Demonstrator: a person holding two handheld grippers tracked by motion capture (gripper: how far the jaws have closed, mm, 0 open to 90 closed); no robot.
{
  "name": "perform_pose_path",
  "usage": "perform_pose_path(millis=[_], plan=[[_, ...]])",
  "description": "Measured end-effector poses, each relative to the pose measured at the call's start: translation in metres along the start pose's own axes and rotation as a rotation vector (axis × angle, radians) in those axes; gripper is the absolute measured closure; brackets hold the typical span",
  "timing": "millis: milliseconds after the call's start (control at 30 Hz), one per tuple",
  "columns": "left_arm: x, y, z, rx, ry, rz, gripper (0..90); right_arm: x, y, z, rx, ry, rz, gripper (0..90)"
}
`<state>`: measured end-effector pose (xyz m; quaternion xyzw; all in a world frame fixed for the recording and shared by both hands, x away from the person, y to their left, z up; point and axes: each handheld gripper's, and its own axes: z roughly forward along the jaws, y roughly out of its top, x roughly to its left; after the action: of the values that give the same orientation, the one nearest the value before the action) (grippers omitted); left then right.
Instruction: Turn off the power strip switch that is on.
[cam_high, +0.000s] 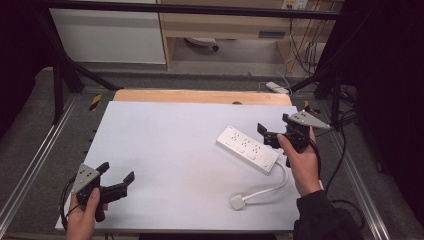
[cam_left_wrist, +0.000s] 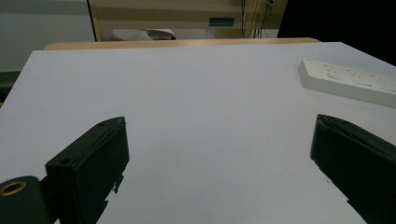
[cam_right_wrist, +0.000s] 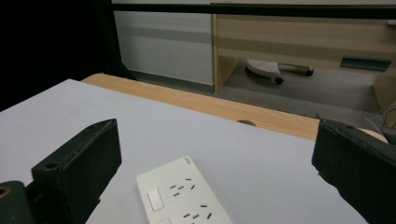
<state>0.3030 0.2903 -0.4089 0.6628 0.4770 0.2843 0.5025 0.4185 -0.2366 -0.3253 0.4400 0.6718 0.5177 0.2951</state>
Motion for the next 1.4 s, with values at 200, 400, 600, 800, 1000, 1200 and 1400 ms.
perform_pose_path(millis=[200, 400, 600, 800, 1000, 1200, 1400], plan=[[0.002, -0.001, 0.002, 0.012, 0.01, -0.007, 5.3, 0.002, 0.004, 0.012, 0.016, 0.009, 0.012, 2.6], [0.002, 0.0, 0.001, 0.005, 0.01, -0.008, 5.5, 0.007, 0.006, 0.024, 0.045, 0.014, -0.002, 3.0], [0.001, 0.0, 0.001, 0.008, 0.009, -0.001, 5.3, 0.014, 0.009, 0.038, 0.065, 0.024, -0.022, 3.5], [0.001, 0.0, 0.0, 0.01, 0.005, 0.002, 5.0, 0.019, 0.008, 0.05, 0.081, 0.026, -0.026, 4.0], [0.001, 0.0, 0.0, 0.01, 0.004, 0.002, 5.1, 0.023, 0.01, 0.059, 0.097, 0.042, -0.03, 4.5], [0.0, -0.001, 0.001, 0.013, -0.001, 0.002, 5.1, 0.026, 0.007, 0.071, 0.112, 0.05, -0.02, 6.3], [0.001, -0.001, 0.002, 0.014, -0.002, -0.003, 5.1, 0.032, 0.001, 0.083, 0.126, 0.062, -0.014, 13.2]])
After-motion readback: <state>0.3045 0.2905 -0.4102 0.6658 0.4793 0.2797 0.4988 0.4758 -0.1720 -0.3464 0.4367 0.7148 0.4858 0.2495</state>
